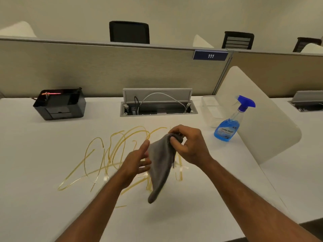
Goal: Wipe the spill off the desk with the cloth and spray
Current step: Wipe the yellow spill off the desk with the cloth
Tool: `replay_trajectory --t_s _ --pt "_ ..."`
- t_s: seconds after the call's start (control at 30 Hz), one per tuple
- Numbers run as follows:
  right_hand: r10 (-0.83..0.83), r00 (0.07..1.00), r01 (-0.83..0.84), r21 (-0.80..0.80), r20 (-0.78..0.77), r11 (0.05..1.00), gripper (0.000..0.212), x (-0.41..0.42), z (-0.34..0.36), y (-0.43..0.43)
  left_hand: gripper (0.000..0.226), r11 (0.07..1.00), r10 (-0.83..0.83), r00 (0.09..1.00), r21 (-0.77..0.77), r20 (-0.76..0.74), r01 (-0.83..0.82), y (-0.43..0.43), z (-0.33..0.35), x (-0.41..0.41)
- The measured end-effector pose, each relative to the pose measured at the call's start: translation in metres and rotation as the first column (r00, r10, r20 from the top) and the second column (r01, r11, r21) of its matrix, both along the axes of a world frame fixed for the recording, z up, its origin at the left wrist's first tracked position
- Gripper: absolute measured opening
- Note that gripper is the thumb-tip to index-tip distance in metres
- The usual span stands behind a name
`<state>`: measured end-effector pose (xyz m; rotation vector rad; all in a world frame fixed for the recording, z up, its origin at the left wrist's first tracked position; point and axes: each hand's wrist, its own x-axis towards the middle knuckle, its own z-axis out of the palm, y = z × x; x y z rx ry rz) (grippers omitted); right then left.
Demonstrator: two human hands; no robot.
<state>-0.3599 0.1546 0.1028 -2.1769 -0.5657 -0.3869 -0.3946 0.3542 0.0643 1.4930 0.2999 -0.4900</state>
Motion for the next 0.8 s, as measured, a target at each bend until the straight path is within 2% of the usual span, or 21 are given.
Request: replay_trajectory --t_s 0.07,0.1,0.13,0.23,0.37,0.4,0.5,0.6,0.7,0.8 --pt "0.009 1.0 -0.009 -0.013 -0.013 1.0 0.02 -0.003 0.003 0.009 0.103 0.983 0.086 0.974 0.139 0.211 -0.117 -0.008 -0.006 -0.025" --pt "0.014 1.0 -0.014 -0.006 -0.019 1.0 0.017 -0.005 0.004 0.014 0.111 0.972 0.073 0.946 0.188 0.315 -0.138 -0.014 -0.01 -0.038" --pt "0.019 1.0 -0.019 0.004 -0.021 1.0 0.015 -0.007 0.004 0.018 0.109 0.964 0.043 0.923 0.228 0.383 -0.139 -0.021 -0.018 -0.048" --pt "0.036 0.999 -0.035 0.045 -0.018 0.998 0.012 -0.009 0.011 0.026 0.084 0.903 -0.061 0.911 0.412 0.408 -0.124 -0.034 -0.043 -0.064" --pt "0.043 0.997 -0.033 0.145 -0.065 0.989 0.01 -0.008 0.021 0.018 0.017 0.785 -0.03 0.929 0.585 0.369 -0.207 -0.019 -0.063 -0.076" --pt "0.041 0.996 -0.027 0.165 -0.083 0.986 0.01 -0.007 0.022 0.013 0.011 0.765 -0.026 0.923 0.602 0.385 -0.23 -0.009 -0.064 -0.08" --pt "0.04 0.99 -0.012 0.199 -0.135 0.98 0.003 -0.004 0.016 -0.003 0.024 0.723 -0.046 0.891 0.631 0.452 -0.282 0.028 -0.06 -0.094" --pt "0.021 0.98 0.018 0.196 -0.196 0.98 0.014 -0.001 0.006 -0.014 0.029 0.696 -0.037 0.853 0.626 0.521 -0.352 0.065 -0.051 -0.105" --pt "0.043 0.962 -0.003 0.15 -0.268 0.989 0.017 0.0 -0.001 -0.017 0.016 0.706 0.128 0.803 0.515 0.582 -0.486 0.096 -0.034 -0.11" --pt "0.103 0.915 -0.048 0.147 -0.39 0.988 0.006 0.002 -0.007 -0.018 0.011 0.722 0.268 0.741 0.382 0.615 -0.577 0.112 -0.018 -0.11"
